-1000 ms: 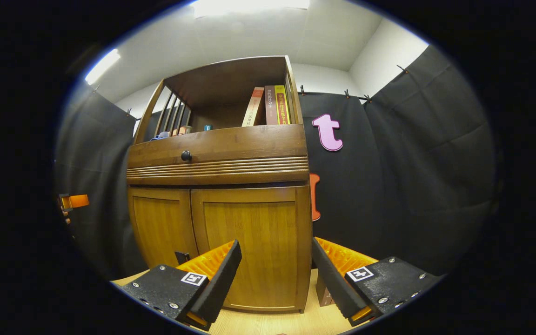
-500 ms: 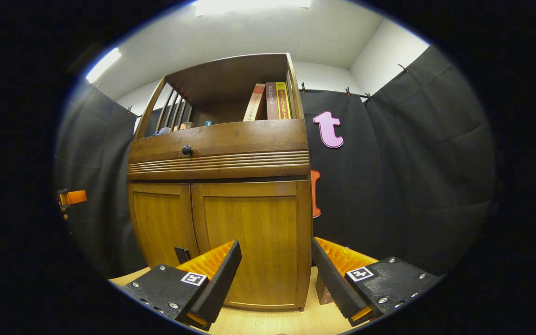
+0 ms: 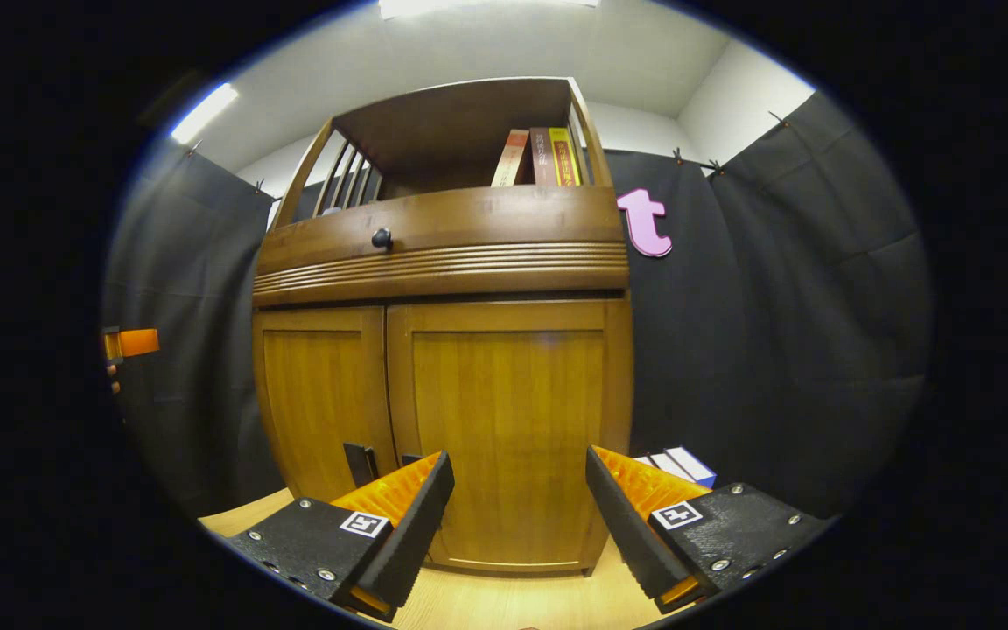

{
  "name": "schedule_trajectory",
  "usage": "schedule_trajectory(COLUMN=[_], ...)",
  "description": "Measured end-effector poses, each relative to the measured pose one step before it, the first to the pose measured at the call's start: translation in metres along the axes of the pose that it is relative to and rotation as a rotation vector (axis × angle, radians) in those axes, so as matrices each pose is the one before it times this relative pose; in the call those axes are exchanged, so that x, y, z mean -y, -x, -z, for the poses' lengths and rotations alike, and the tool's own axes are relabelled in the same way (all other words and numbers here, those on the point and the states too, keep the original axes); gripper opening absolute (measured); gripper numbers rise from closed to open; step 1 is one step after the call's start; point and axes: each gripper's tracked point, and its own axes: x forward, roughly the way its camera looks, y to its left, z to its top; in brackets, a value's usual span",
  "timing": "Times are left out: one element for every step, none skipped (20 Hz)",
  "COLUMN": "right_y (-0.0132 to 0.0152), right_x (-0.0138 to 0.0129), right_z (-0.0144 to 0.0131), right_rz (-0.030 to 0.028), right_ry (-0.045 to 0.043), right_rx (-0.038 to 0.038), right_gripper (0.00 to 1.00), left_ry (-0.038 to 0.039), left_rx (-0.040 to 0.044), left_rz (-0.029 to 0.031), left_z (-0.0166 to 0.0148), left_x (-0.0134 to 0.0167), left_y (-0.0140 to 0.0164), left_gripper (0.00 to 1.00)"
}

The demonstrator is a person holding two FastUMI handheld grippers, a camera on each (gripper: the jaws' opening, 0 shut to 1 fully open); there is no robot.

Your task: Open the right door of the double-door shoe cabinet with the right hand, and open the left door with the left hand.

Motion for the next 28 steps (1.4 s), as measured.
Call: schedule_trajectory(right_y=[-0.00557, -0.00496, -0.00534, -0.00480, -0.00541, -0.00743, -0.00659, -0.00665, -0.00722, -0.00666, -0.00721, -0.00472, -0.00515, -0.00523, -0.00545, -0.00442, -0.00493, -0.00436, -0.00332, -0.00499, -0.00427, -0.00461, -0.00416, -0.00196, -0.00236, -0.00305, -0.00208, -0.00279], right_x=[-0.00752, -0.00839, -0.00763, -0.00715, -0.00798, -0.00665, -0.00747, -0.00834, -0.00762, -0.00484, -0.00326, -0.00090, -0.00272, -0.00551, -0.00377, -0.00023, 0.00103, 0.00090, 0.00226, 0.00017, 0.00098, -0.00003, 0.00059, 0.00149, -0.00087, -0.00171, -0.00078, 0.00002], right_z=[0.00840, 0.00725, 0.00753, 0.00731, 0.00760, 0.00797, 0.00704, 0.00615, 0.00610, 0.00570, 0.00470, 0.00289, 0.00394, 0.00266, 0.00147, 0.00252, 0.00110, 0.00075, 0.00129, 0.00006, 0.00133, 0.00176, 0.00185, 0.00267, 0.00226, 0.00007, 0.00016, -0.00118], right_rz=[-0.01298, -0.01532, -0.01331, -0.01006, -0.01084, -0.01004, -0.01212, -0.01153, -0.00933, -0.00491, 0.00088, 0.00250, -0.00158, -0.00703, -0.00527, 0.00403, 0.00846, 0.01213, 0.01662, 0.00895, 0.00730, 0.00367, 0.00596, 0.00922, -0.00092, -0.00177, -0.00178, 0.00239], right_ry=[0.00165, 0.00006, -0.00172, -0.00024, 0.00168, 0.00098, -0.00031, -0.00477, -0.00853, -0.00785, -0.00298, 0.00111, -0.00258, -0.00570, 0.00286, 0.00626, 0.00656, 0.00649, 0.00727, 0.00639, 0.00595, 0.00265, -0.00490, -0.01036, -0.01087, -0.00804, -0.00219, 0.00388], right_rx=[-0.01434, -0.01511, -0.01084, -0.01140, -0.01083, -0.01015, -0.00897, -0.00672, -0.00380, -0.00188, -0.00239, -0.00507, -0.01101, -0.00498, 0.00240, 0.00346, 0.00814, 0.01029, 0.00748, 0.00427, 0.00299, 0.00205, -0.00215, -0.00658, -0.00358, 0.00118, 0.00426, 0.00586], right_gripper=[0.94, 0.94, 0.94, 0.94, 0.94, 0.94, 0.94, 0.94, 0.94, 0.94, 0.94, 0.94, 0.94, 0.97, 0.94, 0.94, 0.94, 0.94, 0.94, 0.94, 0.94, 0.94, 0.94, 0.93, 1.00, 0.88, 0.94, 0.81], left_ry=[0.00034, 0.00045, -0.00008, -0.00039, -0.00097, -0.00013, 0.00121, 0.00094, 0.00208, 0.00220, 0.00129, 0.00012, -0.00066, 0.00154, 0.00220, -0.00133, -0.00474, -0.00550, -0.00367, -0.00053, 0.00039, -0.00016, -0.00245, -0.00306, -0.00161, 0.00052, 0.00169, 0.00119], left_rx=[-0.00270, -0.00158, -0.00165, -0.00064, -0.00066, -0.00045, 0.00021, -0.00194, -0.00114, -0.00209, -0.00317, -0.00307, -0.00317, -0.00343, -0.00452, -0.00390, -0.00135, 0.00148, 0.00115, 0.00066, -0.00012, 0.00106, 0.00315, 0.00442, 0.00292, 0.00016, -0.00166, -0.00165], left_rz=[-0.00167, -0.00002, -0.00146, -0.00315, -0.00319, -0.00519, -0.00359, -0.00368, -0.00244, -0.00140, -0.00132, -0.00149, -0.00155, -0.00256, -0.00190, 0.00047, -0.00180, -0.00451, -0.00351, -0.00178, -0.00203, -0.00092, -0.00126, -0.00352, -0.00244, 0.00002, -0.00009, 0.00087], left_z=[0.00106, 0.00086, 0.00152, 0.00002, 0.00118, 0.00076, 0.00049, 0.00129, 0.00138, 0.00094, 0.00166, 0.00168, 0.00093, 0.00156, 0.00189, 0.00193, 0.00107, -0.00038, -0.00016, -0.00025, -0.00057, -0.00015, -0.00101, -0.00135, -0.00052, 0.00021, 0.00116, -0.00005], left_x=[-0.00155, -0.00089, -0.00164, -0.00251, -0.00258, -0.00297, -0.00272, -0.00304, -0.00172, -0.00166, -0.00205, -0.00194, -0.00090, -0.00198, -0.00166, -0.00089, -0.00151, -0.00265, -0.00203, -0.00185, -0.00116, -0.00149, -0.00090, -0.00217, -0.00026, 0.00037, -0.00081, 0.00026], left_y=[-0.00021, 0.00019, 0.00098, 0.00049, 0.00020, -0.00013, 0.00099, 0.00028, -0.00058, 0.00093, -0.00057, -0.00024, -0.00067, 0.00023, 0.00005, 0.00119, 0.00142, 0.00080, 0.00081, -0.00025, 0.00045, 0.00049, 0.00218, 0.00116, -0.00187, -0.00003, 0.00037, 0.00018], left_gripper=[0.98, 0.99, 0.99, 0.99, 0.97, 0.97, 0.97, 0.97, 0.97, 0.96, 0.99, 0.99, 0.99, 0.97, 0.96, 0.96, 0.96, 0.96, 0.96, 0.95, 0.95, 0.94, 0.94, 0.94, 0.94, 0.96, 0.96, 0.98])
